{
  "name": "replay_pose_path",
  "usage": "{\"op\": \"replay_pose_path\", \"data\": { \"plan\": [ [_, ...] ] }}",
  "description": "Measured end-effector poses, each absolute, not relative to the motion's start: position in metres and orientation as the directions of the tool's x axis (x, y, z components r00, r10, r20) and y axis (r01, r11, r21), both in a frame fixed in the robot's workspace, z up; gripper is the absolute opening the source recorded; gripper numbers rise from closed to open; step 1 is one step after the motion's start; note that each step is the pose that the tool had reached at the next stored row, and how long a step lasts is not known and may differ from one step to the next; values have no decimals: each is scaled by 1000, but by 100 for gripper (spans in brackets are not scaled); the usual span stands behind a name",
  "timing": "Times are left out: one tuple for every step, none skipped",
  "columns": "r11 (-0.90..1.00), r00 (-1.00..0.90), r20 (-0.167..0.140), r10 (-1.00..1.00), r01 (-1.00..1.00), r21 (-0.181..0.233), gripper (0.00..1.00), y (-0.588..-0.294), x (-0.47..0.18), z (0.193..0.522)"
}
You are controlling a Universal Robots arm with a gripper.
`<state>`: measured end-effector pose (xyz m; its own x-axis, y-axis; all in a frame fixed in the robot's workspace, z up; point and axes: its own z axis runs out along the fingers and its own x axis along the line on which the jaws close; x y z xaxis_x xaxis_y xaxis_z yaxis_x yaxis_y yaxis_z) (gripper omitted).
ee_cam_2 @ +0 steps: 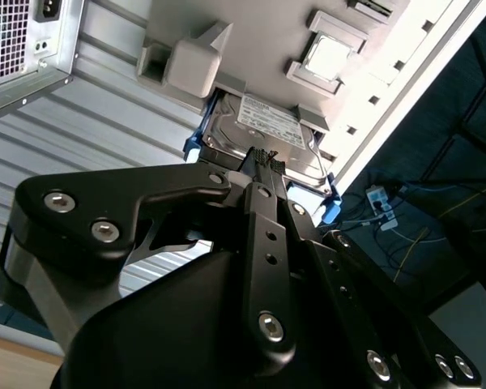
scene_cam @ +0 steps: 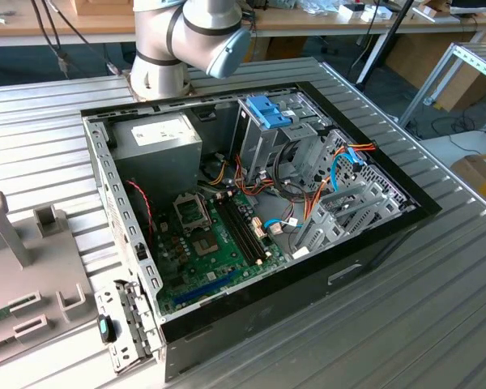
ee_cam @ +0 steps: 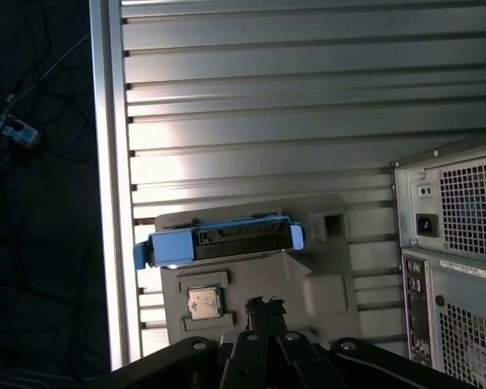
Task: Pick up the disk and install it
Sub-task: 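Reach for the disk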
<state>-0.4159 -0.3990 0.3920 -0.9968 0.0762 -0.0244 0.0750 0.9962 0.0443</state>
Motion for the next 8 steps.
{"op": "replay_pose_path", "data": {
  "plan": [
    [996, -997, -24, 76, 75, 44, 11, -399, -416, 392],
    [996, -997, -24, 76, 75, 44, 11, -399, -417, 392],
    [996, -997, -24, 76, 75, 44, 11, -399, -417, 392],
    [996, -997, -25, 76, 75, 44, 11, -399, -417, 392],
    [996, -997, -24, 76, 75, 44, 11, -399, -417, 392],
    [996, -997, -24, 76, 75, 44, 11, -399, -417, 392],
    [996, -997, -24, 76, 75, 44, 11, -399, -417, 392],
    [996, -997, -24, 76, 75, 44, 11, -399, -417, 392]
  ]
}}
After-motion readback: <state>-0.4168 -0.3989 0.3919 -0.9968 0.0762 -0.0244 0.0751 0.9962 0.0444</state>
